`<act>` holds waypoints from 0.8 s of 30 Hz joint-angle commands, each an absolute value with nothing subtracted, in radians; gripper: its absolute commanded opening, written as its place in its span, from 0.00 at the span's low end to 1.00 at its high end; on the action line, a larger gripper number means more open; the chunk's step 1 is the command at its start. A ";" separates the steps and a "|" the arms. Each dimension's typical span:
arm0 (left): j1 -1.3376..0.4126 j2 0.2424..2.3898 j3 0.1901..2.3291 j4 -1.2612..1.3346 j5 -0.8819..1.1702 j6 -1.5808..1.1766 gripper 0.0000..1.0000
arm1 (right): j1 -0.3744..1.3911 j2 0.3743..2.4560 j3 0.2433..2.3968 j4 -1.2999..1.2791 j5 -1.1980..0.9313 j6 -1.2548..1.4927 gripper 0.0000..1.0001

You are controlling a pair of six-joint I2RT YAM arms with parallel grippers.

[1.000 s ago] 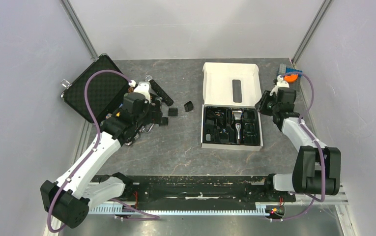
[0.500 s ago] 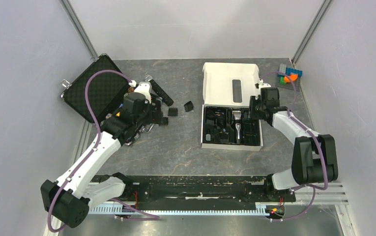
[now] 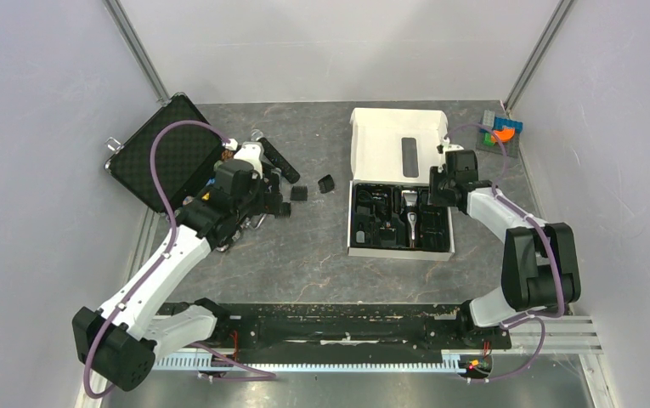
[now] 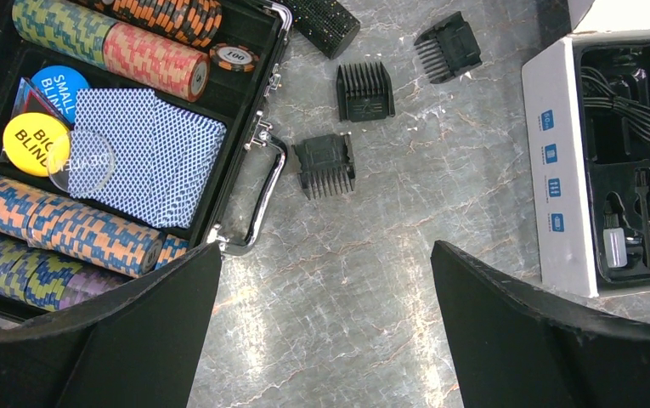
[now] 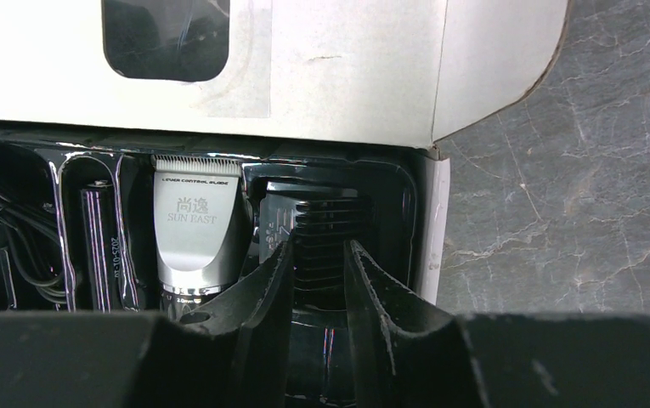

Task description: Sort the hair-cutting tools

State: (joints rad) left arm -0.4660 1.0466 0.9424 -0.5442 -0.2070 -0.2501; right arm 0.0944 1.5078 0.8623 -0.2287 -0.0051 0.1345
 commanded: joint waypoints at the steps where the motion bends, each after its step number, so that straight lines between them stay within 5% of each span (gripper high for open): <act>1: -0.463 1.064 0.948 -0.530 -0.200 -0.298 1.00 | 0.095 1.540 0.907 -0.240 0.045 0.112 0.29; 24: -0.462 1.090 0.954 -0.537 -0.204 -0.298 1.00 | 0.105 1.568 0.985 -0.248 0.036 0.095 0.29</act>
